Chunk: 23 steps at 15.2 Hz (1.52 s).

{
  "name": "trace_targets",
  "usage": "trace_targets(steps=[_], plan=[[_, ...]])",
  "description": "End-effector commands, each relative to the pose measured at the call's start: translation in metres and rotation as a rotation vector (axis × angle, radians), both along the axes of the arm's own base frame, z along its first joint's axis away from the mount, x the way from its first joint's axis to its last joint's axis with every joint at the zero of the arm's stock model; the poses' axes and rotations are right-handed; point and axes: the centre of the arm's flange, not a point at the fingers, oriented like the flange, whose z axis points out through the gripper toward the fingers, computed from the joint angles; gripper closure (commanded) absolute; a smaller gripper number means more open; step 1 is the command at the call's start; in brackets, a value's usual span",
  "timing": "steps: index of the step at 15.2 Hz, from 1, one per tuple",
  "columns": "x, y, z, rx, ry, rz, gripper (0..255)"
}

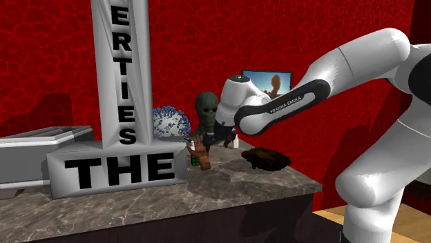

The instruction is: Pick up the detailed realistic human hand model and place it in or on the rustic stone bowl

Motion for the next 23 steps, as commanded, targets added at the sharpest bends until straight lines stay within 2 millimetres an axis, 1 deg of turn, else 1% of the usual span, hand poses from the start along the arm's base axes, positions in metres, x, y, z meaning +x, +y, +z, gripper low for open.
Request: trace_targets(steps=[1, 4, 11, 12, 19, 20, 23], plan=[[0.02, 0.015, -0.015, -0.012, -0.038, -0.039, 0], [0.048, 0.035, -0.035, -0.038, -0.086, -0.09, 0], [0.068, 0.024, -0.064, -0.038, -0.086, -0.09, 0], [0.07, 0.023, -0.066, -0.038, -0.086, -0.09, 0], [0.07, 0.023, -0.066, -0.038, -0.086, -0.09, 0], [0.07, 0.023, -0.066, -0.038, -0.086, -0.09, 255], [0.07, 0.023, -0.066, -0.038, -0.086, -0.09, 255]])
